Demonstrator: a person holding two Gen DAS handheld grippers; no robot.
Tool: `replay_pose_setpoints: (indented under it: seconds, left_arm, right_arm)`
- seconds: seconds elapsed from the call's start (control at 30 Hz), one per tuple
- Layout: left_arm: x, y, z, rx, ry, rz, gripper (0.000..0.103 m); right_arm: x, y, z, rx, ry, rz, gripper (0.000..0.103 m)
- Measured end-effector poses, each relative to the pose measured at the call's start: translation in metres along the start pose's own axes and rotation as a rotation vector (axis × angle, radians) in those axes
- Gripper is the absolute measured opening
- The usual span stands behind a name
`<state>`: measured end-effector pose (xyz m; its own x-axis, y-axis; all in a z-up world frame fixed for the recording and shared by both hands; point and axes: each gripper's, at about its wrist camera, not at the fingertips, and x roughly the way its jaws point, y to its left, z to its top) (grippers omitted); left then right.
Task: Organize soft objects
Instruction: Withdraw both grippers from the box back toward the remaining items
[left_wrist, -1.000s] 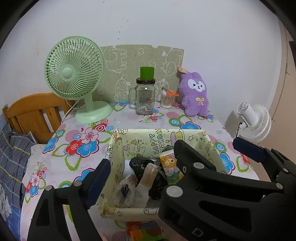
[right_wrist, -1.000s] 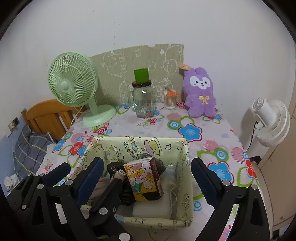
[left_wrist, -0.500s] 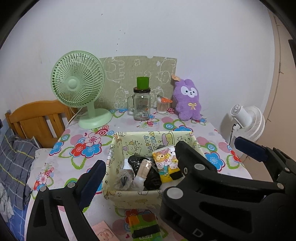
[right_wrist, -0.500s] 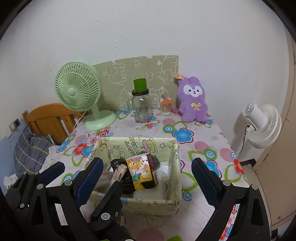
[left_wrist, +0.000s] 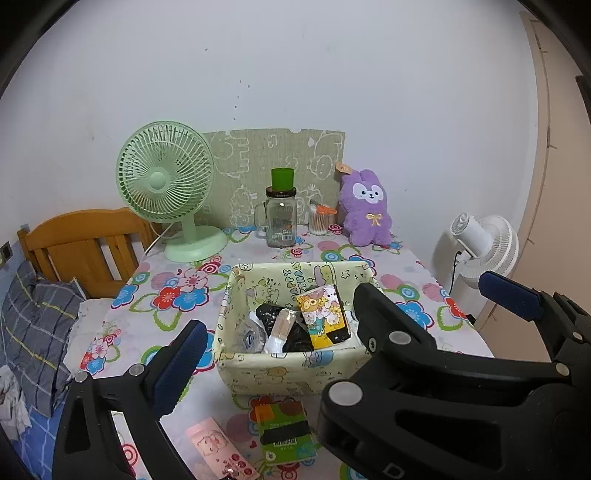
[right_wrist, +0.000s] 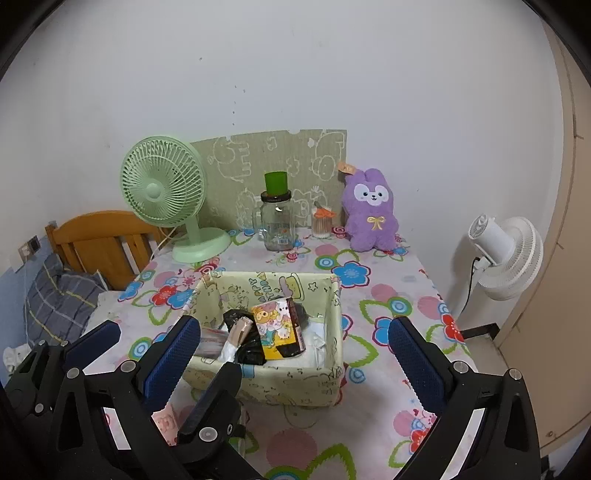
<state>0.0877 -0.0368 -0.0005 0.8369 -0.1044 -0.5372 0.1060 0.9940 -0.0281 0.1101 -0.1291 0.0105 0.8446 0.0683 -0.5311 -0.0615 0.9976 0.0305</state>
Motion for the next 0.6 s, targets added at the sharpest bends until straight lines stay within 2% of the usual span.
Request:
replay_pose_setpoints:
  seconds: [0.6]
  left_arm:
    - [-0.033,-0.001,-0.024,0.009,-0.016,0.010,0.102]
  right_arm:
    - [-0.035,0.006,-0.022,-0.002,-0.020,0.003,0.103]
